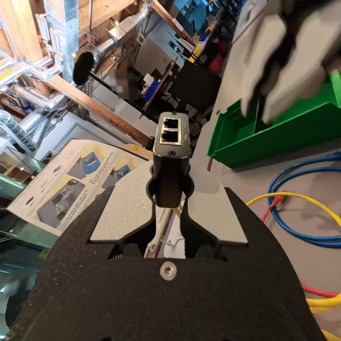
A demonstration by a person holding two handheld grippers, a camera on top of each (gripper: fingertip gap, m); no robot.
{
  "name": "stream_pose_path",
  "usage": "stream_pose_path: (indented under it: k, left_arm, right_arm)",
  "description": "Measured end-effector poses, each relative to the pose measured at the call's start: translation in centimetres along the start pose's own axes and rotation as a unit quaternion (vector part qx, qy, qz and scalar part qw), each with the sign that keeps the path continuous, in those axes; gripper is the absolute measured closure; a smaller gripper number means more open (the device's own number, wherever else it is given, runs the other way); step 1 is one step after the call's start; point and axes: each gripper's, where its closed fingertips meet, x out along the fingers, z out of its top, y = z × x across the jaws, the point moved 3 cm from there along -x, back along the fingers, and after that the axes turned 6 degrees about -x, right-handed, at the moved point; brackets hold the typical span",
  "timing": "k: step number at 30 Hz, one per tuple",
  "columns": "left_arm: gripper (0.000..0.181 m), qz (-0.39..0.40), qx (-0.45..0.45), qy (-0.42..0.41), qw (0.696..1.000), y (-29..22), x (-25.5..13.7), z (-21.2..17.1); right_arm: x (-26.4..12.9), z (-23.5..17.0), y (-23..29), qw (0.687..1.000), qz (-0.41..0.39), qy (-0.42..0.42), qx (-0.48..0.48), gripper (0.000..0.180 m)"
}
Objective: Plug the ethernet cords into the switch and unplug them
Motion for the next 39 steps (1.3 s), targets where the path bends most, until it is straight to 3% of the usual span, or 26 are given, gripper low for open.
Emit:
stream_pose_path:
  k: [3,7,11,15,22,25,27,29,33,39]
  left_arm:
    - [0.155,0.011,-0.013,-0.040,0.999,0.7,-1.4,1.7]
    - [0.155,0.028,-0.017,-0.056,0.998,1.6,-2.7,2.6]
    - [0.155,0.040,-0.027,-0.075,0.996,2.1,-3.5,3.5]
    - [0.155,0.047,-0.030,-0.102,0.993,2.4,-4.2,4.7]
    - [0.155,0.043,-0.035,-0.119,0.991,2.5,-5.0,5.4]
    - [0.152,0.039,-0.034,-0.126,0.991,2.4,-5.3,6.0]
    - [0.152,0.036,-0.030,-0.129,0.991,2.2,-5.5,6.3]
    - [0.153,0.034,-0.023,-0.125,0.991,2.0,-5.7,6.5]
    - [0.152,0.032,-0.018,-0.132,0.991,1.9,-6.2,7.1]
    - [0.155,0.025,-0.021,-0.168,0.985,1.9,-8.3,8.8]
  right_arm:
    - [2.4,-6.2,2.5,0.995,-0.025,0.066,0.070,0.160]
    - [6.1,-12.7,3.7,0.979,-0.072,0.170,0.089,0.162]
    - [7.9,-15.4,4.6,0.971,-0.068,0.220,0.065,0.161]
    - [8.7,-16.6,3.9,0.971,-0.065,0.215,0.088,0.152]
    - [10.2,-17.0,3.3,0.963,-0.066,0.218,0.143,0.148]
    - [10.9,-18.0,3.5,0.953,-0.060,0.269,0.122,0.148]
    - [11.2,-18.4,3.4,0.949,-0.054,0.289,0.116,0.164]
    - [11.1,-18.3,3.4,0.948,-0.045,0.294,0.112,0.165]
    - [9.4,-15.3,2.4,0.969,-0.061,0.236,0.043,0.166]
    - [4.7,-8.0,0.9,0.990,-0.005,0.137,0.019,0.166]
